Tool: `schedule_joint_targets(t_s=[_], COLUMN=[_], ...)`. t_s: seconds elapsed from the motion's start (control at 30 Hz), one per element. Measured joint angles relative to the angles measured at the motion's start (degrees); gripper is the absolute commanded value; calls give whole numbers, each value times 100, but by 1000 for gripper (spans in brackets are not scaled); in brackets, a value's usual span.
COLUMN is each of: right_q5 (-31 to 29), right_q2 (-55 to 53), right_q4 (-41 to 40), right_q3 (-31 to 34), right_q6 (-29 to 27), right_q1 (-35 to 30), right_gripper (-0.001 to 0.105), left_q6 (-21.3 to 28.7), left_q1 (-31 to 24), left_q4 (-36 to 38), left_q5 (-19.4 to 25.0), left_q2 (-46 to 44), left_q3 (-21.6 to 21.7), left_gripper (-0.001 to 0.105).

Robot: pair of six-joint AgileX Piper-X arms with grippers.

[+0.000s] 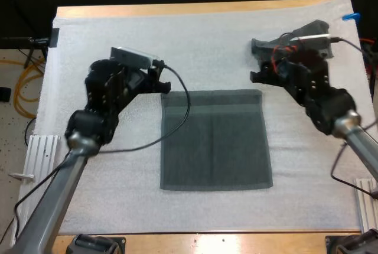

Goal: Pick towel from pile fold and stack

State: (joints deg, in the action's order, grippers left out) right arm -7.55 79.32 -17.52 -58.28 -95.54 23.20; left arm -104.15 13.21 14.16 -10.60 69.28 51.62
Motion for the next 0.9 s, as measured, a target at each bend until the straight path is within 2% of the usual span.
schedule_joint_targets(t_s=[0.37,0.63,0.73,0.9], right_q5=[0,77,77,77], right_q2=[-1777,-3121,-3573,-4230], right_q4=[-1727,-3231,-3522,-4087], right_q3=[4,13,223,823], right_q6=[11,428,540,827], right_q1=[0,0,0,0], right_gripper=[63,63,63,63], left_q6=[0,0,0,0], left_q1=[0,0,0,0], left_q4=[1687,3361,4070,4727], left_q5=[0,3,101,232], left_q2=[-1854,-3105,-3453,-3967], left_q3=[0,9,9,-127], left_gripper=[49,49,49,49])
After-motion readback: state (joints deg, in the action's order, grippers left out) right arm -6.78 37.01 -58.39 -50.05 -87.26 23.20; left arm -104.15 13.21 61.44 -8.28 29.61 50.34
